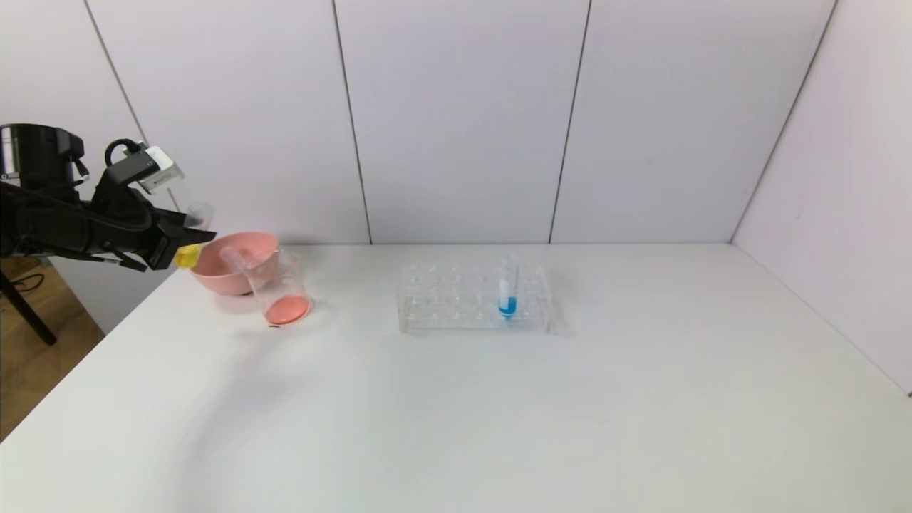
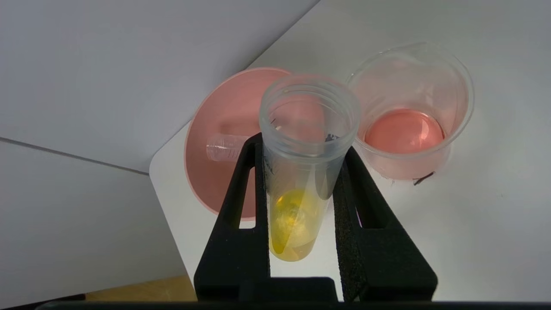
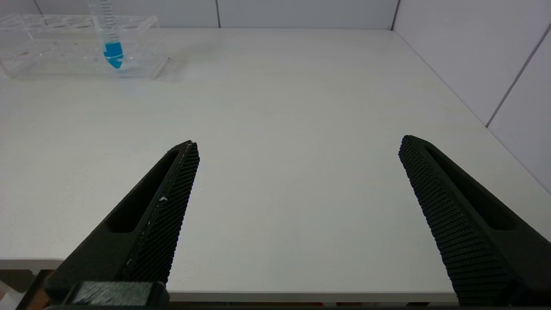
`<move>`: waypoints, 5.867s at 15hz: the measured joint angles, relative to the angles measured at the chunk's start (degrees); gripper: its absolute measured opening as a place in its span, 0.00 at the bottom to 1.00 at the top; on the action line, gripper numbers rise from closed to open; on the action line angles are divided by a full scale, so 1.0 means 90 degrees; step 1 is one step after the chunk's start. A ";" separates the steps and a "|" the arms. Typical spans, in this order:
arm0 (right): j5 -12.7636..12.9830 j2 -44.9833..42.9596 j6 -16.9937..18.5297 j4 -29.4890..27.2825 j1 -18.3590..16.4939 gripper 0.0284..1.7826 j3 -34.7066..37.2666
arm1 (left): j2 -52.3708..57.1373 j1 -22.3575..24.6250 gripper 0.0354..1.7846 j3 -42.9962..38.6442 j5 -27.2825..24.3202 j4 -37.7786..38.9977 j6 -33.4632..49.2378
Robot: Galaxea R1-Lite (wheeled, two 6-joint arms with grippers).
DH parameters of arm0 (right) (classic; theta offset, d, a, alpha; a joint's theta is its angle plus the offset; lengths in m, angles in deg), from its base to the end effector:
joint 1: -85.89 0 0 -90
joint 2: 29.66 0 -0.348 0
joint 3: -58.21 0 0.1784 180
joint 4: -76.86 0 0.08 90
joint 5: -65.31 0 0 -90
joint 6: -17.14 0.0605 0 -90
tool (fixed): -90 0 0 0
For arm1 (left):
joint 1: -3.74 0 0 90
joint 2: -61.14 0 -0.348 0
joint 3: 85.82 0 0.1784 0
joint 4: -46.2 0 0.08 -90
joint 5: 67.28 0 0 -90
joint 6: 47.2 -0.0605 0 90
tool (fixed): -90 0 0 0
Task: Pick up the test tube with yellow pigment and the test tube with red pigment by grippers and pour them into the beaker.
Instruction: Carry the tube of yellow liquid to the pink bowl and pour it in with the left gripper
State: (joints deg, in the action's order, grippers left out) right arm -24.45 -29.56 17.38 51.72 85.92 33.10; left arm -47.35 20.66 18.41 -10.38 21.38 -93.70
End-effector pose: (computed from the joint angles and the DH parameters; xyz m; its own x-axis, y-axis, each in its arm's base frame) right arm -0.0458 -0.0003 0.0757 1.0000 -0.0037 -0.0023 0.0037 1.0000 0.0042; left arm 0.3947 0.0855 0.2533 0.8594 -0.3094 -0.4072 0.4838 0.7499 0.4512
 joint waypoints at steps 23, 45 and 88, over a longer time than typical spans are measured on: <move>0.0000 0.0000 -0.0003 0.0000 0.0000 0.95 -0.0003 | -0.0331 -0.0215 0.23 0.0783 0.0947 -0.1197 -0.2392; 0.0003 0.0000 0.0003 0.0000 0.0000 0.95 0.0000 | -0.0413 -0.0374 0.23 0.0940 0.1044 -0.1176 -0.2584; 0.0000 0.0000 0.0003 0.0000 0.0000 0.95 0.0000 | -0.0750 -0.0731 0.23 0.1819 0.1464 -0.2332 -0.3752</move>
State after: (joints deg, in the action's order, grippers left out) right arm -24.45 -29.56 17.40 51.72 85.92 33.10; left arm -54.10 14.07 34.78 2.80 0.39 -127.46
